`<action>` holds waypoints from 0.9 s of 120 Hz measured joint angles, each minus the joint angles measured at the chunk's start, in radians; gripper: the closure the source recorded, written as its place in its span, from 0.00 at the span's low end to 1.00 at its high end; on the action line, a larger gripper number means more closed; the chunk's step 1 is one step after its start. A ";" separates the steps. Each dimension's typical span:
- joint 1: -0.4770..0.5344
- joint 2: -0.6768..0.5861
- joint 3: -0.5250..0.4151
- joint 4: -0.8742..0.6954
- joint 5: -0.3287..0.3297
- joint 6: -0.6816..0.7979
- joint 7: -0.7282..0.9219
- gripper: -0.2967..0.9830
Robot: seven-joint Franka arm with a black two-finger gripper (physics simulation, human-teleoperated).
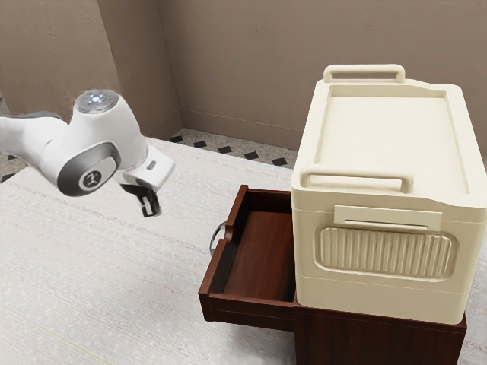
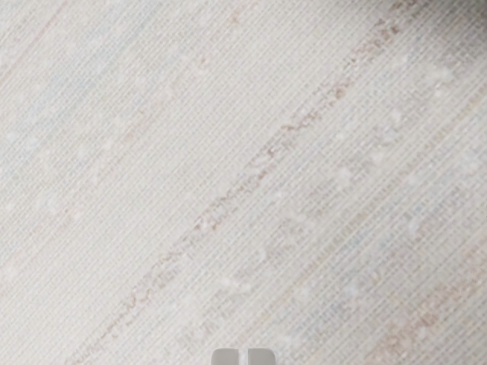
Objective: Push the drawer handle with one arm to close the drawer
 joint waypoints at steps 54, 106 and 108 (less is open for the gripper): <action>-0.033 0.080 -0.023 0.009 0.103 0.097 0.227 0.85; -0.100 0.156 -0.058 0.045 0.022 0.167 0.334 0.85; -0.100 0.159 -0.061 0.048 0.019 0.168 0.337 0.85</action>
